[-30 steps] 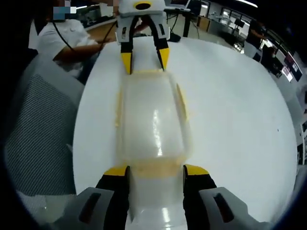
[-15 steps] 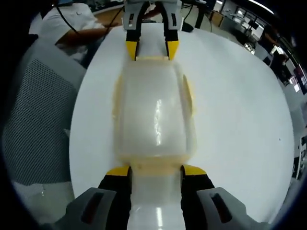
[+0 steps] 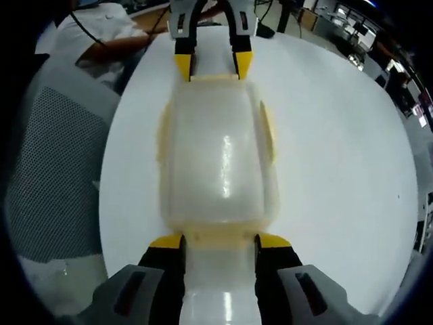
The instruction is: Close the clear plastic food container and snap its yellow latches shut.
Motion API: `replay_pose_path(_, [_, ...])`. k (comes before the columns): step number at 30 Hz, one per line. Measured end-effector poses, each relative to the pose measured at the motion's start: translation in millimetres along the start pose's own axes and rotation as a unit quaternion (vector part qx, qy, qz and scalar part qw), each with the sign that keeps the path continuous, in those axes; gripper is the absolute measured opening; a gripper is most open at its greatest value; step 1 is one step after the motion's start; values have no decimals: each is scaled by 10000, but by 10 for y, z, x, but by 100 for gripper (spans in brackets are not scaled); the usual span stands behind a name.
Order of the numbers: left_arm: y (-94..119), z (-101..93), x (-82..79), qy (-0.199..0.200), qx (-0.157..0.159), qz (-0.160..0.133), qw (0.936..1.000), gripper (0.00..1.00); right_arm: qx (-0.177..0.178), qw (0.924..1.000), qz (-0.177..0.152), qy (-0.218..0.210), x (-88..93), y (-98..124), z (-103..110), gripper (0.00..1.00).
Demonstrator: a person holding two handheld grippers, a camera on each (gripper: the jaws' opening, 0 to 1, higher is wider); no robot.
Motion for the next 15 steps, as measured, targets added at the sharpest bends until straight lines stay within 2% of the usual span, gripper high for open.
replay_pose_path(8, [-3, -5, -7, -9, 1, -12, 10000, 39, -9, 9999, 172, -6, -19, -3, 0, 40])
replay_pose_path(12, [14, -12, 14, 19, -13, -235, 9997, 39, 2, 9999, 118, -58, -9, -2, 1, 39])
replay_pose_path(15, [7, -3, 5, 15, -7, -271, 9996, 39, 2, 10000, 72, -47, -6, -4, 1, 39])
Point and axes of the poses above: the point that each gripper's makers call its tool centre point, and the gripper's own axes: y roughly backward along the fingers, z roughly to its left, x roughly out of its underside, the point moved 3 cm from there along y, roughly backward along the fingers, and after that the axes turned 2 degrees about -x, right-handed, at the moved point
